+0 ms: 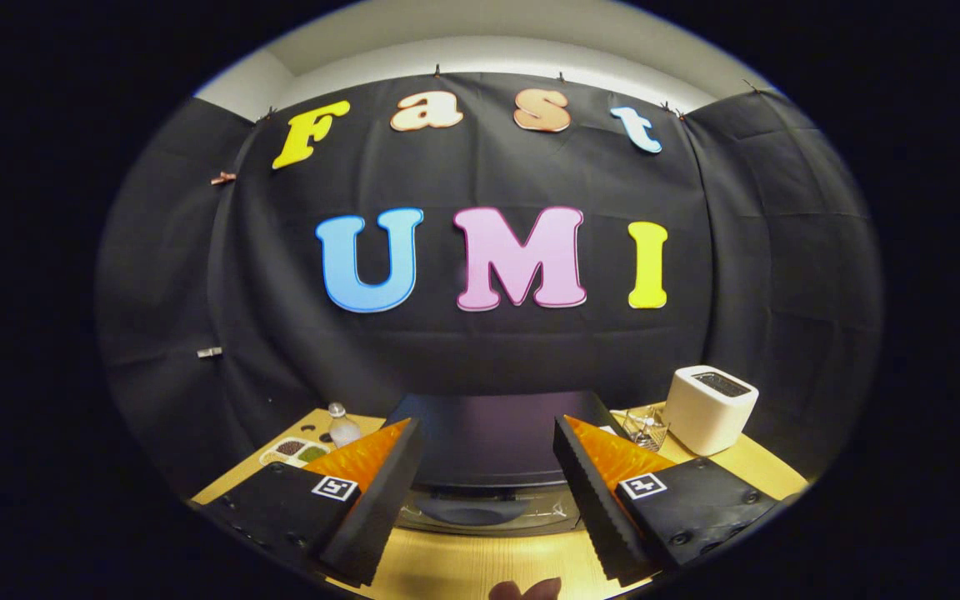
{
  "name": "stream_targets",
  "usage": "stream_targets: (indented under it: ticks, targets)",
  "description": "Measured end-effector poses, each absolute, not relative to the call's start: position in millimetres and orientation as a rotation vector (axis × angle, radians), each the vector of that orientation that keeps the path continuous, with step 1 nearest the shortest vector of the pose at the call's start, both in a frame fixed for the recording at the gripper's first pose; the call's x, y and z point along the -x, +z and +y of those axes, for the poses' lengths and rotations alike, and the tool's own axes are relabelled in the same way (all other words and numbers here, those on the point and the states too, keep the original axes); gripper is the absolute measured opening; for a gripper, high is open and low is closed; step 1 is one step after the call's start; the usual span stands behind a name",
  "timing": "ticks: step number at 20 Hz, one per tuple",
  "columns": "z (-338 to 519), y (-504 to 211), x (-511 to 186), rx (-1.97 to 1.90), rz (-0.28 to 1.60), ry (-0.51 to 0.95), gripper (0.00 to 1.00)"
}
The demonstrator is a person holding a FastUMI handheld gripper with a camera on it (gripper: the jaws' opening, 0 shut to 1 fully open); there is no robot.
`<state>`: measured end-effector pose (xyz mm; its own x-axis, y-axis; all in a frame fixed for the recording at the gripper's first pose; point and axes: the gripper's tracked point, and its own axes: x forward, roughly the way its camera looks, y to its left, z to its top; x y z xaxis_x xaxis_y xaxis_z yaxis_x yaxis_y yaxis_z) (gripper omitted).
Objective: Open the toaster oven, put the food inside, and close the toaster oven door.
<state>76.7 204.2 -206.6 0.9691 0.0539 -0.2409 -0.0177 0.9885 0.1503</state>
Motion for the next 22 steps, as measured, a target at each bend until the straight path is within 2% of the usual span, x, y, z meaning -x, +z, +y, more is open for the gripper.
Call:
stream_targets:
  ticks: [4,13,22]
  targets:
    - [213,-253,-79,-0.146,0.344,0.023,0.98]
    - [225,-302,-89,-0.11,0.459,0.021,0.98]
    - [230,-317,-104,-0.126,0.509,0.007,0.98]
